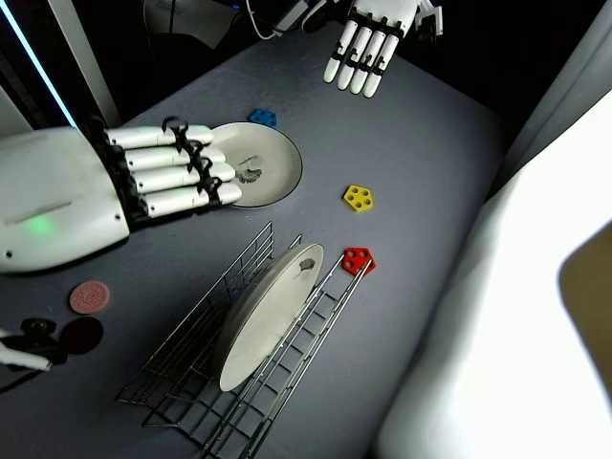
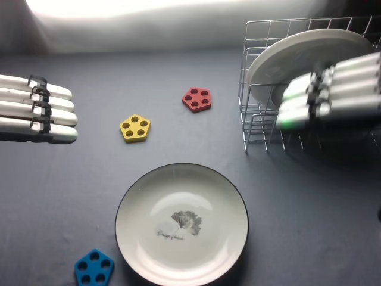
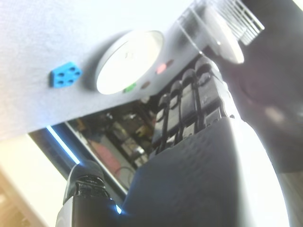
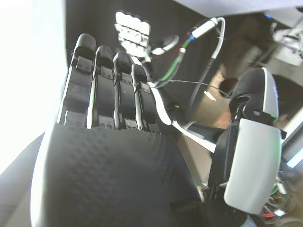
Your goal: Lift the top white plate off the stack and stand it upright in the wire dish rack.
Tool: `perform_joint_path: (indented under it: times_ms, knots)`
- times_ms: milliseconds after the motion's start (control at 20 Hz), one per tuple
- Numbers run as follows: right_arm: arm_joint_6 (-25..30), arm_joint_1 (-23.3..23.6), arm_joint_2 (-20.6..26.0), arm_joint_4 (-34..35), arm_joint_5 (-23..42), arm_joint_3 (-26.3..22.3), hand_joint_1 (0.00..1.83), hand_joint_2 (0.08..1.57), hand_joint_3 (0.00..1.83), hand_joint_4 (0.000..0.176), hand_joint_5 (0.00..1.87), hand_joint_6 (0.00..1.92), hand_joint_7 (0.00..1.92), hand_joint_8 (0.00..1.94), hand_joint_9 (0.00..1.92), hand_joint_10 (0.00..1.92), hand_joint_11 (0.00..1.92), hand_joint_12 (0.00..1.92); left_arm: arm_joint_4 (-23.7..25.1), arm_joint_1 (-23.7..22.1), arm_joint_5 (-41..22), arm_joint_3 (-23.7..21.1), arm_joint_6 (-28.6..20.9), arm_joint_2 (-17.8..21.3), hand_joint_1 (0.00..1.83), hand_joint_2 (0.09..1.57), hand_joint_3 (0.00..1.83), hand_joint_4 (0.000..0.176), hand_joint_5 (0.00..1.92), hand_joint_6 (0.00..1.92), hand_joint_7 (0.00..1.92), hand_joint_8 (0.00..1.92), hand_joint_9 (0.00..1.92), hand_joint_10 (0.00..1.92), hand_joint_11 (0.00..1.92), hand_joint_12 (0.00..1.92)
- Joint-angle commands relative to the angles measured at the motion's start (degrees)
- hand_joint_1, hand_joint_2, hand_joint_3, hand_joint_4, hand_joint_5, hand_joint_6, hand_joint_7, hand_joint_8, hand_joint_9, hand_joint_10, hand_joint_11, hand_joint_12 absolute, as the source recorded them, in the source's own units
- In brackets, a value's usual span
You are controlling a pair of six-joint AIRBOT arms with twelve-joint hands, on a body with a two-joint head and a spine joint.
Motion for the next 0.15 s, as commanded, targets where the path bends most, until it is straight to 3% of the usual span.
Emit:
perform_joint_path:
  times_ms: [0, 100]
  knots:
    - [-0.25, 0.63, 0.89, 5.27, 4.8, 0.01, 0.63, 0.86, 0.0, 0.0, 0.17, 0.0, 0.24, 0.0, 0.24, 0.01, 0.31, 0.01, -5.02, -0.84, -3.9, -0.25, 0.12, 0.61, 0.0, 1.03, 0.0, 0.0, 0.06, 0.01, 0.09, 0.01, 0.08, 0.01, 0.09, 0.01]
    - [-0.52, 0.63, 1.02, 4.75, 4.77, -0.44, 0.61, 0.88, 0.01, 0.0, 0.17, 0.0, 0.24, 0.0, 0.24, 0.0, 0.3, 0.0, -5.02, -0.83, -3.97, -0.17, 0.13, 0.59, 0.0, 1.03, 0.0, 0.0, 0.05, 0.0, 0.09, 0.0, 0.08, 0.01, 0.08, 0.01]
